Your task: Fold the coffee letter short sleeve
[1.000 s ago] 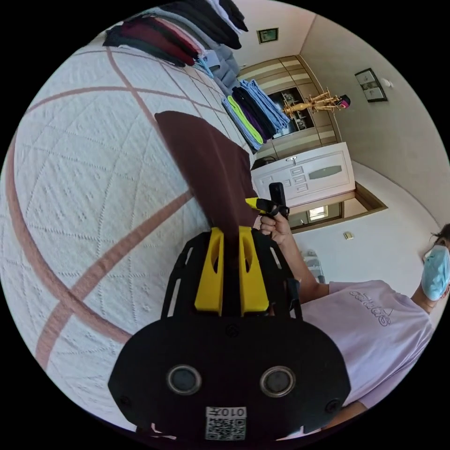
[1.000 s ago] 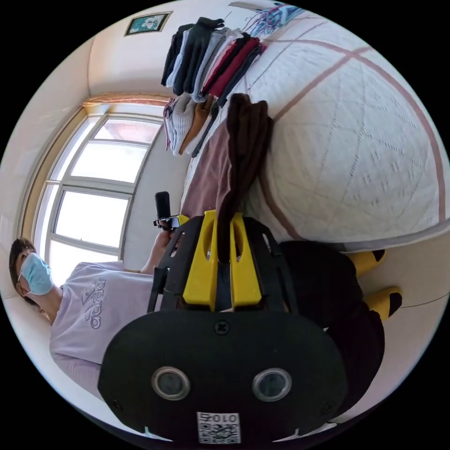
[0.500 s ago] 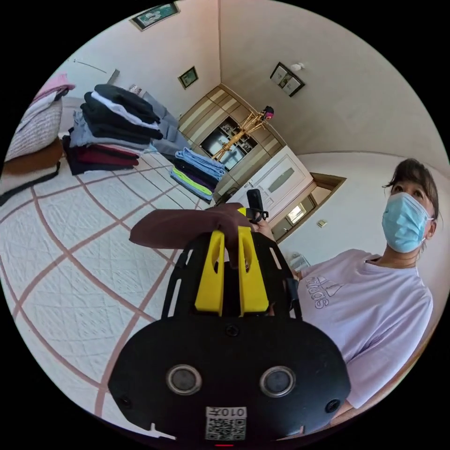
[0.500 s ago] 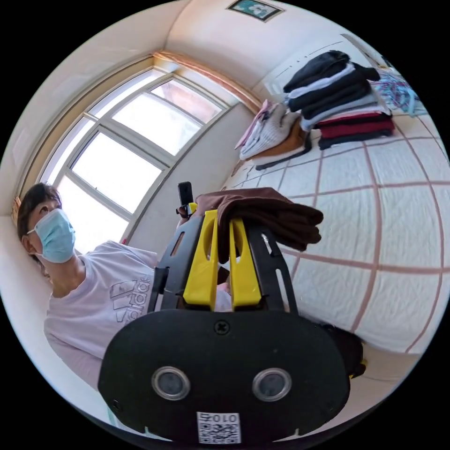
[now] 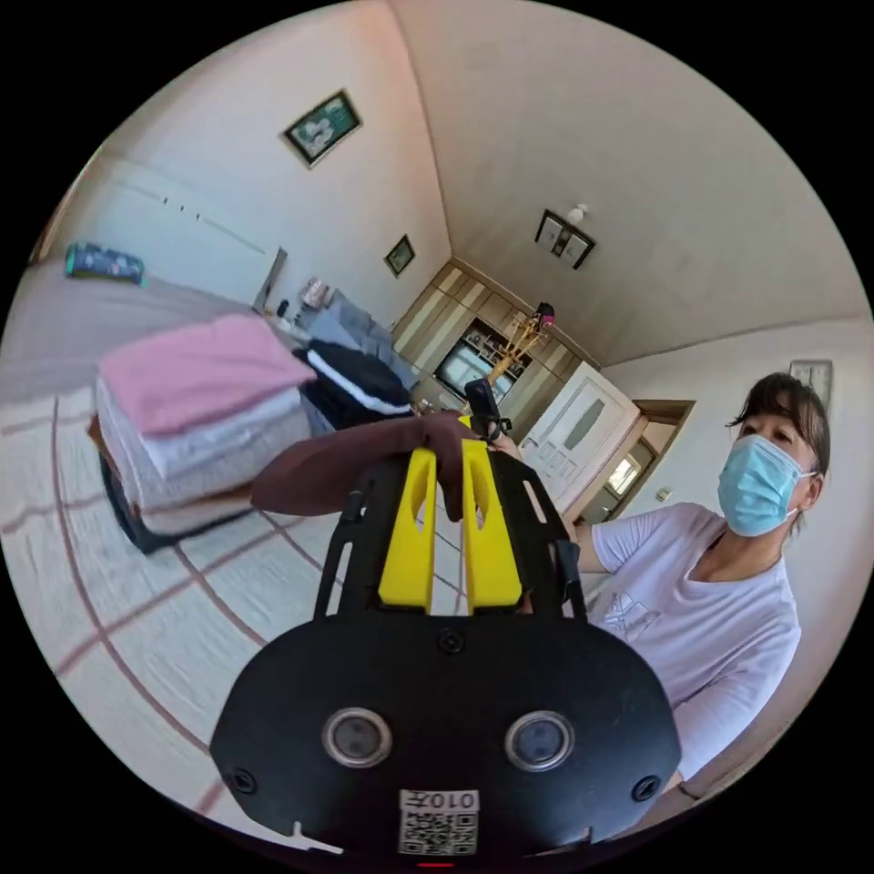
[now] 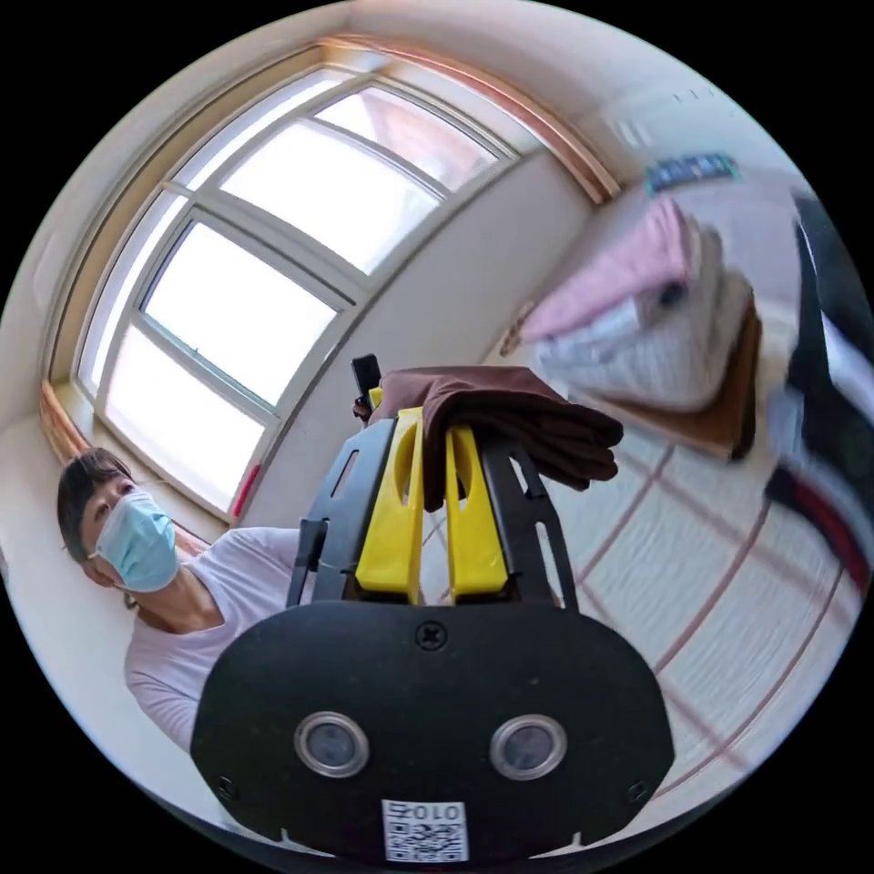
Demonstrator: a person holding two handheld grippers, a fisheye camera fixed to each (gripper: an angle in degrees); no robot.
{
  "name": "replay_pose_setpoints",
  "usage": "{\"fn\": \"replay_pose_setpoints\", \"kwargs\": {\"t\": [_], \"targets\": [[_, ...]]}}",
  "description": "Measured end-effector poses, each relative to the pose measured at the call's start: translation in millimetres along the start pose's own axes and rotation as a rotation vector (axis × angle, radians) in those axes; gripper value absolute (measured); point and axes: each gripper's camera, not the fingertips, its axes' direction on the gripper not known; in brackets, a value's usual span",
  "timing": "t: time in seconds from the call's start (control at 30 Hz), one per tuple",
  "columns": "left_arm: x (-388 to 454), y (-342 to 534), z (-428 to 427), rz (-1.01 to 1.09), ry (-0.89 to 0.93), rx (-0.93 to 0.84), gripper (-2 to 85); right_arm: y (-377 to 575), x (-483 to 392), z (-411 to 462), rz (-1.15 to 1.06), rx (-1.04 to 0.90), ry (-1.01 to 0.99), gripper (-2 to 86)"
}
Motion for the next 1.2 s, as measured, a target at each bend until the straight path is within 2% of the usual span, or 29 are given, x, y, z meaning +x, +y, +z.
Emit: {"fn": "replay_pose_setpoints", "kwargs": {"t": [0.07, 0.17, 0.23, 0.33, 0.37, 0.43, 0.5, 0.57, 0.67, 0.8, 0.87, 0.93, 1.03, 1.2], "targets": [[-6.8, -50.5, -24.7, 0.085, -0.067, 0.041, 6.3, -69.1, -29.2, -11.9, -0.195, 0.088, 0.077, 5.4], [-61.6, -104.6, -39.8, 0.005, -0.114, 0.058, 5.9, -123.1, -29.3, -7.2, -0.249, 0.148, 0.193, 5.5], [-138.7, -108.9, -27.9, -0.223, -0.158, 0.009, 5.6, -144.4, -0.5, 9.0, -0.140, 0.129, 0.284, 5.5], [-235.4, -70.2, 8.1, -0.557, -0.163, -0.108, 5.4, -155.9, 78.7, 53.1, 0.242, -0.040, 0.432, 5.5], [-247.8, -60.8, 14.3, -0.603, -0.154, -0.126, 5.3, -148.5, 97.6, 68.5, 0.316, -0.086, 0.445, 5.4], [-267.4, -36.6, 17.2, -0.668, -0.086, -0.053, 5.2, -134.4, 101.5, 72.5, 0.332, -0.020, 0.395, 5.4], [-266.8, -37.4, 15.7, -0.646, -0.039, -0.035, 5.1, -124.1, 98.1, 72.0, 0.320, 0.026, 0.328, 5.4], [-260.1, -47.4, 16.9, -0.620, -0.059, -0.075, 5.0, -119.1, 90.4, 77.0, 0.319, -0.006, 0.297, 5.4], [-236.3, -64.2, 16.8, -0.557, -0.114, -0.090, 4.6, -105.9, 60.0, 81.7, 0.270, 0.005, 0.356, 5.4], [-117.5, -49.3, -1.9, -0.245, -0.435, -0.073, 3.3, -39.8, -20.4, 87.7, 0.074, -0.003, 0.614, 4.8], [-49.1, -19.1, 4.8, -0.084, -0.576, -0.088, 2.4, 51.0, -69.7, 105.6, -0.037, -0.026, 0.799, 4.4], [26.5, 27.7, 33.2, 0.088, -0.682, -0.239, 1.0, 131.1, -92.8, 125.3, -0.058, -0.049, 0.904, 4.0], [97.1, 79.9, 68.8, 0.212, -0.747, -0.380, 0.2, 264.9, -124.9, 154.2, -0.031, -0.025, 1.015, 2.5], [190.0, 89.7, 99.8, 0.250, -0.832, -0.312, -0.2, 415.2, -202.6, 175.6, 0.054, 0.189, 1.141, 1.7]]}}
